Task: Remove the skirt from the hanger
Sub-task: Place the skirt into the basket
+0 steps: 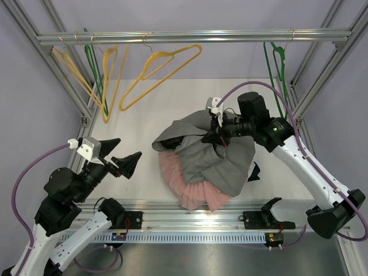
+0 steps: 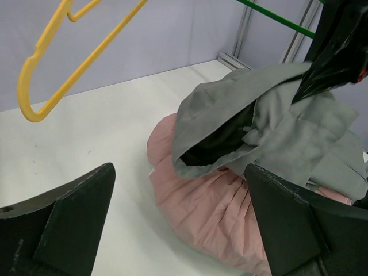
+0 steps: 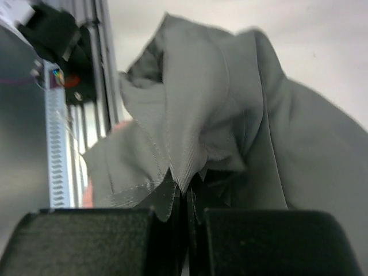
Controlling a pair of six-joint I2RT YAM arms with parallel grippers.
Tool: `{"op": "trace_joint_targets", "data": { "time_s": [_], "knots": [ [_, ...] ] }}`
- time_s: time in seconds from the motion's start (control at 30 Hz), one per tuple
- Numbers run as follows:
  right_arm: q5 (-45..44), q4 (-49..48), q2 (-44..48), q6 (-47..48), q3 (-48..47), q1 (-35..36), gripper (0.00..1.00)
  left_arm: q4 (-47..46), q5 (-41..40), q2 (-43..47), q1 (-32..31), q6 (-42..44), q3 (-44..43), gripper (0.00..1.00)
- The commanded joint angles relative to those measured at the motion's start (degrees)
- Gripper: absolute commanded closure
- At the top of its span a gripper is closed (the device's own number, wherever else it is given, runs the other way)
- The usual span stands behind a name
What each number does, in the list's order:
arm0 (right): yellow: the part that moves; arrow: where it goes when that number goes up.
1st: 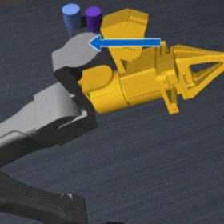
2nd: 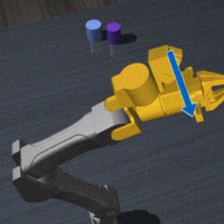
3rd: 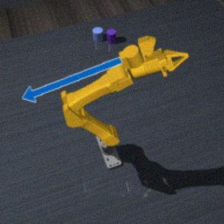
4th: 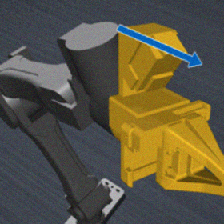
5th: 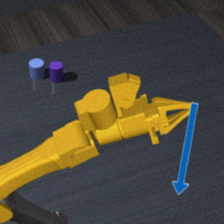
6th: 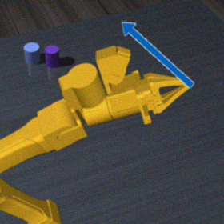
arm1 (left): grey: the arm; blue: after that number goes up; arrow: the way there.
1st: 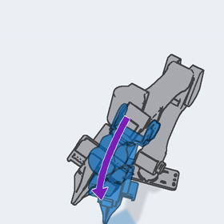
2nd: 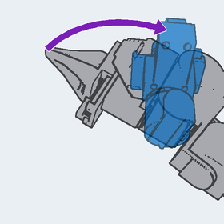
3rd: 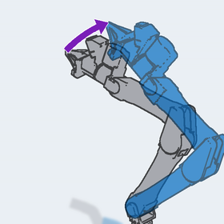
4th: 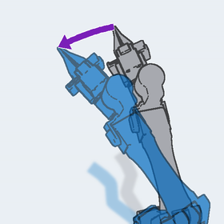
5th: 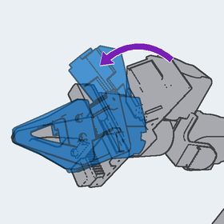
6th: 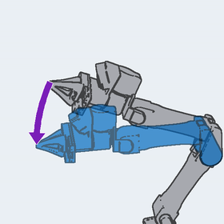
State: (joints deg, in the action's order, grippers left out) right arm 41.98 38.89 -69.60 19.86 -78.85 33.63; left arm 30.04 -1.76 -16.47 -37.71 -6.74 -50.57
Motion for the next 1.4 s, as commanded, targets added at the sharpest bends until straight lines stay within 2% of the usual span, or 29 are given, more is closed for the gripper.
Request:
{"op": "trace_joint_targets", "data": {
  "time_s": [0.0, 0.23, 0.3, 0.37, 0.4, 0.5, 0.6, 0.73, 0.87, 1.03, 1.1, 1.2, 1.37],
  "knots": [
    [-7.43, 2.06, -1.41, 13.25, 4.31, 0.3, 0.96, 0.81, -3.07, 0.47, 0.01, -3.36, -1.64, 0.01],
    [-11.56, 3.21, -1.85, 20.48, 15.91, 0.21, 0.83, 1.42, -4.57, 0.21, 0.01, -8.45, -0.33, 0.01],
    [-12.27, 3.03, -1.85, 20.92, 18.37, 0.3, 0.74, 1.25, -5.01, -0.14, 0.01, -9.25, 0.03, 0.01],
    [-12.18, 2.94, -1.5, 20.84, 19.17, 0.12, 0.63, 0.81, -5.27, -0.23, 0.01, -10.57, 0.38, 0.01],
    [-11.83, 3.55, -1.33, 21.01, 18.74, 0.21, 0.47, 0.72, -5.36, -0.4, 0.01, -10.92, 0.55, 0.01],
    [-9.37, 7.15, 1.04, 21.81, 14.18, 0.12, 0.19, 0.72, -6.06, -0.84, 0.01, -12.68, 0.21, 0.01],
    [-8.23, 10.4, 2.45, 20.93, 7.24, 0.04, 0.09, 0.54, -6.76, -1.2, 0.01, -14.43, -0.23, 0.01],
    [-8.14, 13.39, 3.94, 18.47, 0.29, 0.04, 0.01, 0.19, -8.7, -1.64, 0.01, -17.07, -1.37, 0.01],
    [-11.11, 12.26, 5.88, 13.64, -3.15, -0.23, 0.01, 1.33, -10.02, -2.6, 0.01, -17.87, -3.48, 0.01],
    [-22.09, 4.98, 7.9, -2.78, -4.47, -2.86, 0.01, 7.03, -15.1, -4.53, 0.01, -19.8, -7.43, 0.01],
    [-25.44, 3.56, 7.73, -8.74, -6.14, -6.63, 0.0, 9.23, -16.69, -5.67, 0.01, -19.45, -9.54, 0.01],
    [-29.57, 0.41, 7.82, -15.87, -7.19, -10.51, 0.01, 14.5, -22.66, -7.25, 0.01, -18.49, -11.04, 0.01],
    [-40.62, -3.3, 10.36, -21.78, -5.36, -12.71, 0.01, 21.46, -38.38, -9.19, 0.01, -18.13, -11.57, 0.01]
  ]
}}
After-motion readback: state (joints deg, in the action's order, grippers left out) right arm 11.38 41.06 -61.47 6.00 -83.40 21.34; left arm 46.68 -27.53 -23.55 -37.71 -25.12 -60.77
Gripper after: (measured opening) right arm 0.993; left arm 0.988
